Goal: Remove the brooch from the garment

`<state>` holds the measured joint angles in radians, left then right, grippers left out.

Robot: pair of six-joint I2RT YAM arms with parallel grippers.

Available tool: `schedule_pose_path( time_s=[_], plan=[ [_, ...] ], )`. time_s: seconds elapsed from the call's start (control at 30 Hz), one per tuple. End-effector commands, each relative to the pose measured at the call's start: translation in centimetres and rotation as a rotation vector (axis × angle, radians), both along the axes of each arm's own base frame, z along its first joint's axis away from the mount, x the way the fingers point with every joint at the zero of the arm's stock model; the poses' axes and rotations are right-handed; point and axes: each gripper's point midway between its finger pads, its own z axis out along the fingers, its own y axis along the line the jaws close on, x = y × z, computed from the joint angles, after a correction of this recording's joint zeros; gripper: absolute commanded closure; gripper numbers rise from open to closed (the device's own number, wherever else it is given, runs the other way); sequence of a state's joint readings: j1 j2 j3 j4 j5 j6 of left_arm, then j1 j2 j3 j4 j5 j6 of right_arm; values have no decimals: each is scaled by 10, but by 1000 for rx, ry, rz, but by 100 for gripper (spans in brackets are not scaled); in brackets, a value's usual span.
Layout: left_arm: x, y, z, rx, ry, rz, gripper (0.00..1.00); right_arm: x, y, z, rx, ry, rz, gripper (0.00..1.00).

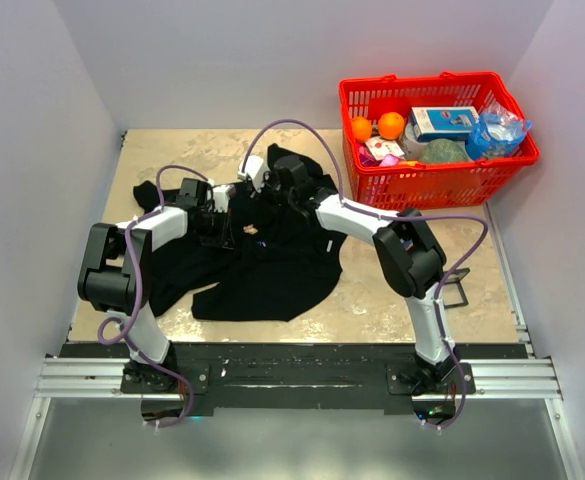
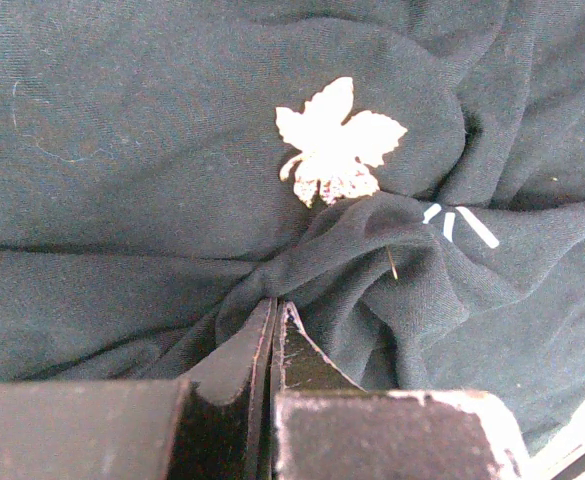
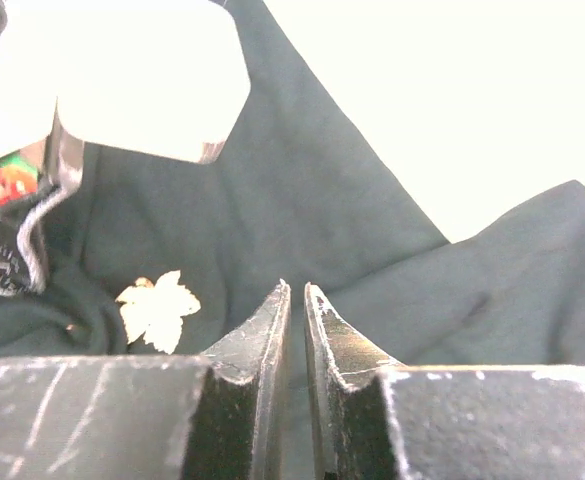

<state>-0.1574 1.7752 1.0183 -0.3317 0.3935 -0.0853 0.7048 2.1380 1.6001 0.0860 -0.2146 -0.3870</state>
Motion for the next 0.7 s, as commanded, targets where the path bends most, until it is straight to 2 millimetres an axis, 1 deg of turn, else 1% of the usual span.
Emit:
schedule_pose_path(
  time_s=[0.0,0.07,0.1,0.13,0.17,0.23,0.3,0.33,0.37,0.43,0.47,0.67],
  plan=[
    [-9,10,-14,63,44,-13,100,3,8,33,45,-87,31,84],
    [-10,10,-14,63,45,-15,100,-5,10,24,61,-7,51,83],
    [-11,9,-14,60,45,-16,100,-14,16,22,86,38,93,82],
    [-12,10,-15,61,45,-16,100,-21,17,5,90,122,104,82],
    [-12,10,-15,61,44,-16,100,-27,20,-1,89,162,125,81],
    [-9,10,-13,65,34,-13,100,-38,25,-12,112,234,143,74],
    [-7,11,-12,71,31,-10,100,-41,25,-20,126,265,129,69],
    [-6,12,-10,72,29,-10,100,-41,27,-21,132,273,123,69],
    [-5,11,-9,71,26,-9,100,-40,27,-26,129,278,119,69],
    [-7,12,-11,68,35,-7,100,-38,29,-27,132,277,115,69],
    [-6,12,-11,67,34,-4,100,-36,29,-32,129,281,111,69],
    [-5,15,-9,59,36,3,100,-36,32,-38,128,288,124,72]
  ],
)
